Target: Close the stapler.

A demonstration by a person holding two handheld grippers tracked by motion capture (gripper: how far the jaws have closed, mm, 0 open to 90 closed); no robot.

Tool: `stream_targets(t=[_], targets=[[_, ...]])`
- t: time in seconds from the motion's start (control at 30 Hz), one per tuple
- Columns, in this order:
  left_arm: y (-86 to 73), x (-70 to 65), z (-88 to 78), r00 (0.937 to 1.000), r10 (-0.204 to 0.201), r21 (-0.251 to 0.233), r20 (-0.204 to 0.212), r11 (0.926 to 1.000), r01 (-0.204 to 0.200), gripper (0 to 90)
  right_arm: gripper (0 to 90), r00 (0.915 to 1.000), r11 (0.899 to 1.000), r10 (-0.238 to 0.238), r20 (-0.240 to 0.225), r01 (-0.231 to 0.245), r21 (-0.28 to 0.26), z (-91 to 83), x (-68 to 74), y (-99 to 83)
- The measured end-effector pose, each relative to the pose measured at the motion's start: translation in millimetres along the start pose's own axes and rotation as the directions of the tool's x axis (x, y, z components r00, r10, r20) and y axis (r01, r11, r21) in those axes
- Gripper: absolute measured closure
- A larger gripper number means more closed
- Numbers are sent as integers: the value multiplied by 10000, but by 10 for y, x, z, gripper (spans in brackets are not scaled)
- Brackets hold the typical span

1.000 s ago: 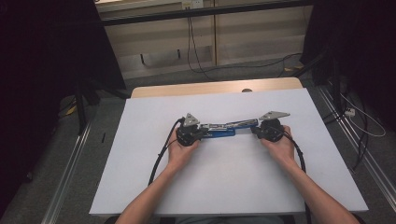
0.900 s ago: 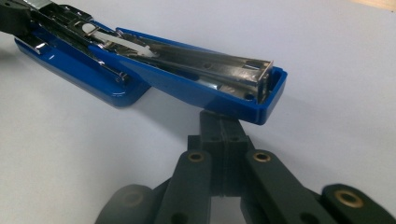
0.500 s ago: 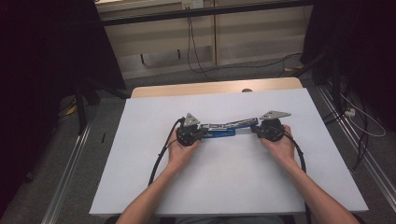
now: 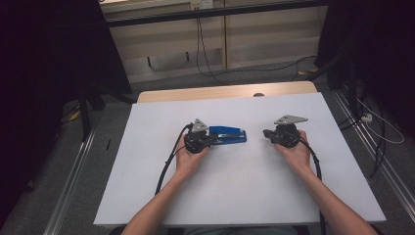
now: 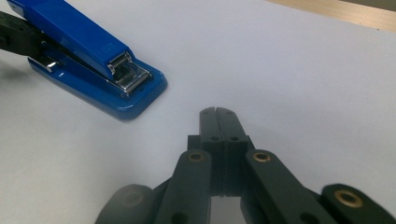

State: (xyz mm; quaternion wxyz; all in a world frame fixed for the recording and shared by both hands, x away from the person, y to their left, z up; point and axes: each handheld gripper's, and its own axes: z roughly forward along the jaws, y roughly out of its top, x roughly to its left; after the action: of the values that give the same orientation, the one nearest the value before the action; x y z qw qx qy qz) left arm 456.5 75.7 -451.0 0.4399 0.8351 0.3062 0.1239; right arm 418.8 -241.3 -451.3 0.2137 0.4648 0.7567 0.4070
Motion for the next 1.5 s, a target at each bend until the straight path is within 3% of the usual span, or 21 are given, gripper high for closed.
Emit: stream_targets(t=[0.2, 0.27, 0.33, 0.4, 0.53, 0.8, 1.0, 1.23, 1.5], targets=[[-2, 1, -3, 10000, -30, -2, 15, 10000, 30, 900, 900, 9997, 9995, 34, -244, -42, -319, -21, 9, 4], [0, -2, -5, 9996, 246, 17, -101, 9997, -246, 889, 899, 9996, 9993, 49, -283, -59, -363, -26, 9, 3], [5, -5, -4, 9996, 249, 48, -99, 9997, -249, 878, 888, 9994, 9990, 124, -326, -137, -421, -32, 10, 1], [1, -4, -2, 10000, 71, 4, -9, 10000, -71, 875, 871, 9994, 9988, 55, -354, -72, -487, -40, 8, -4], [-3, 0, -7, 9998, 167, -37, 84, 9999, -166, 839, 844, 9992, 9982, 108, -373, -130, -584, -60, 7, -10], [4, -38, -28, 9992, -48, -51, 391, 10000, 50, 771, 773, 9982, 9963, 188, -562, -234, -829, -111, 11, -4], [15, -77, -52, 9989, 132, -18, 440, 9999, -131, 679, 666, 9966, 9947, 357, -740, -426, -933, -141, 3, 4], [24, -83, -112, 9994, 178, -91, 300, 9998, -176, 599, 417, 9960, 9923, 642, -623, -704, -1022, -156, 7, 14], [14, -116, -245, 9983, 311, -563, -501, 9978, -339, 339, 192, 9980, 9927, 523, -365, -559, -1071, -163, 75, 29]])
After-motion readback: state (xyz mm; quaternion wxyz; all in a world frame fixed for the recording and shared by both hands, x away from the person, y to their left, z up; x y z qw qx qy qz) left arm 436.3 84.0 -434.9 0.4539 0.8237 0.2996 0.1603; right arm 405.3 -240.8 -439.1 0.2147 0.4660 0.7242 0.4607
